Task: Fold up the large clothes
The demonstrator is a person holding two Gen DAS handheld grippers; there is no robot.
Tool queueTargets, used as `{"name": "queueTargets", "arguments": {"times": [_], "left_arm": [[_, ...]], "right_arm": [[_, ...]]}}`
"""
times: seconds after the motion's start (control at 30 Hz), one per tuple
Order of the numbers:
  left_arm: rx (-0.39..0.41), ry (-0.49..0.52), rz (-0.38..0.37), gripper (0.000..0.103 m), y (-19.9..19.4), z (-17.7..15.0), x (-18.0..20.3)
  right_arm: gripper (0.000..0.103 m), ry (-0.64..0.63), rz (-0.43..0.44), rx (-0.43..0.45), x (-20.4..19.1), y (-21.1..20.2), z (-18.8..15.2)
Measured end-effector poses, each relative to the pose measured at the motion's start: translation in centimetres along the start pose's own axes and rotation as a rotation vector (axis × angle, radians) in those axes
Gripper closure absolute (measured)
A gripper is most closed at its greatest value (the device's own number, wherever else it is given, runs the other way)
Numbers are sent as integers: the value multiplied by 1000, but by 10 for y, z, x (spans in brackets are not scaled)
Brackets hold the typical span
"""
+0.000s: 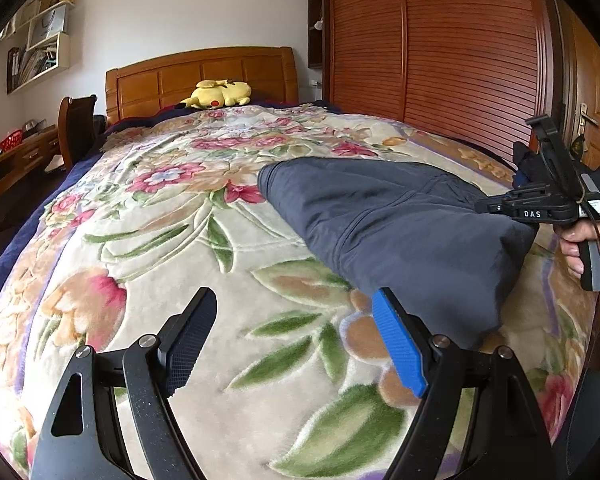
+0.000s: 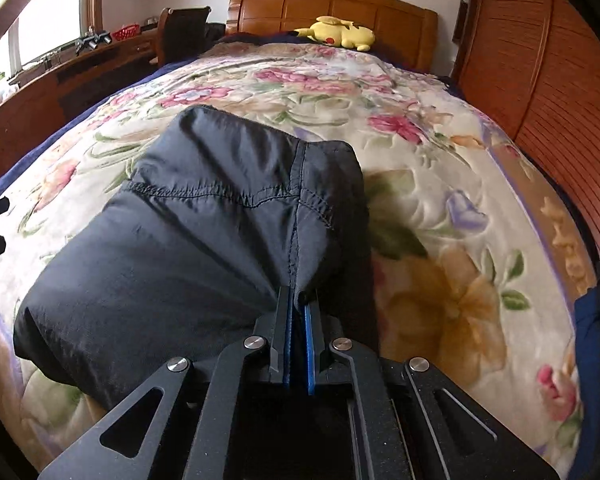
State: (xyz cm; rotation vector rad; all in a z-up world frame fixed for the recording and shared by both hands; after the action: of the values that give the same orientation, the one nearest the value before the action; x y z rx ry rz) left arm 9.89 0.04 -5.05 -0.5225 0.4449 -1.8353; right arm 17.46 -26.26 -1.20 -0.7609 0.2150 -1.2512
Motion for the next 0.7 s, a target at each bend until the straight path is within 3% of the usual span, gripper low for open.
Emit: {"name": "queueTargets", "arguments": {"times": [0.07, 0.13, 0.2, 0.5, 0.7], "left_arm": [[7, -4, -5, 22, -2, 1, 2], [10, -8, -9, 22, -2, 2, 4], [9, -8, -9, 22, -1, 2, 6], [-3, 21, 1, 22, 9, 9, 14], [-13, -11, -7, 22, 29, 30, 1]], "right_arm": [[80, 16, -39, 3, 9, -3, -1], [55, 30, -86, 26, 11, -11, -2], [37, 62, -89, 74, 11, -24, -4], [36, 111, -93, 184, 3, -81, -48], [36, 79, -76, 143, -8, -93, -93]]}}
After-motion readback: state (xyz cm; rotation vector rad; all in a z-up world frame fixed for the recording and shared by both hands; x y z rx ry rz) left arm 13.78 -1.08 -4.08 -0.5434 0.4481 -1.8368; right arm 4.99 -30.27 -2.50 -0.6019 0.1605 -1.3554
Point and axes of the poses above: each gripper's, at about its wrist camera, not at the fingertips, and y roughly the way its jaws point, x to its right, z to its top, the point moved 7 cm from there along y, roughly the way its jaws point, and after that the axes turned 9 degrees about -y, right-handed, at the moved point
